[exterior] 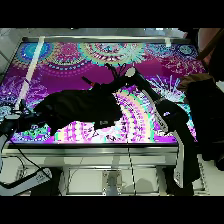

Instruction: Fold the clothes and pants, and hang the long-sleeved shirts on hangers.

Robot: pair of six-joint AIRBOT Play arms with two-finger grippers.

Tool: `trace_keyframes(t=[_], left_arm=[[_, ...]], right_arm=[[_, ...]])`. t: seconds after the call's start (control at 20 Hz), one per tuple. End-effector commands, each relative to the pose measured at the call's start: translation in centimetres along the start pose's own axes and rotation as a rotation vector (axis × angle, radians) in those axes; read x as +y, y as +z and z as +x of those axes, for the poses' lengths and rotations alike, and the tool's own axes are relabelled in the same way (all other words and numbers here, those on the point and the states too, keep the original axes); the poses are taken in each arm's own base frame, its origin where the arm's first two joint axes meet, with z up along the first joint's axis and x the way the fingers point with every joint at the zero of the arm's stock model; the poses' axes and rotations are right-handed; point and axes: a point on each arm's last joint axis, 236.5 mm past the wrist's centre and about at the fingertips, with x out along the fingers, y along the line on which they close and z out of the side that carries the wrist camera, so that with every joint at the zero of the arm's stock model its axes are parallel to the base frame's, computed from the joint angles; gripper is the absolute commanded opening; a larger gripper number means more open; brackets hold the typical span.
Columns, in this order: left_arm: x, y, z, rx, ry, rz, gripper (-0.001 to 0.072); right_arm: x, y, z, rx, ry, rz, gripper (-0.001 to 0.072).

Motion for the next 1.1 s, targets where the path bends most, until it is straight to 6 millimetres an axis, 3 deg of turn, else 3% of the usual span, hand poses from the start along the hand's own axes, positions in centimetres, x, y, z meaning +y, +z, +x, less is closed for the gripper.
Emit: trace_keyframes(t=[0.0, 0.15, 0.3, 0.5, 0.6, 0.7, 0.8, 0.85, 0.95, 1.05], left_arm=[[-3.1, 2.1, -2.2, -0.011, -0.028, 0.178, 0.0016], [-7.5, 2.9, -7.3, 0.026, -0.034, 0.417, 0.0016], [-13.1, 2.2, -13.4, 0.007, -0.092, 0.583, 0.0016], [-19.9, 1.5, -21.1, -0.195, -0.138, 0.781, 0.0016], [-21.9, 1.6, -24.7, -0.311, -0.124, 0.852, 0.0015], [-23.6, 2.8, -27.7, -0.438, -0.1, 0.896, 0.0015], [-25.2, 4.2, -29.0, -0.509, -0.109, 0.917, 0.0015], [-25.7, 4.9, -28.7, -0.52, -0.112, 0.934, 0.0015], [-25.8, 5.7, -25.8, -0.464, -0.125, 0.96, 0.0015], [-25.0, 6.0, -20.4, -0.332, -0.119, 0.992, 0.0015]], right_arm=[[2.2, 2.1, -5.9, -0.058, -0.004, -0.055, 0.0042], [7.7, 2.8, -15.4, -0.122, -0.047, -0.18, 0.0041], [16.0, 0.4, -22.7, -0.152, -0.056, -0.334, 0.0042], [26.4, -3.5, -26.9, -0.206, -0.016, -0.423, 0.0042], [30.3, -5.1, -27.9, -0.237, 0.015, -0.454, 0.0042], [33.1, -5.5, -28.6, -0.289, 0.044, -0.483, 0.0041], [33.7, -4.6, -28.8, -0.336, 0.045, -0.491, 0.004], [32.3, -3.5, -28.4, -0.354, -0.001, -0.478, 0.004], [27.5, -1.9, -26.2, -0.325, -0.094, -0.415, 0.0039], [20.9, -1.6, -22.4, -0.225, -0.182, -0.324, 0.0039]])
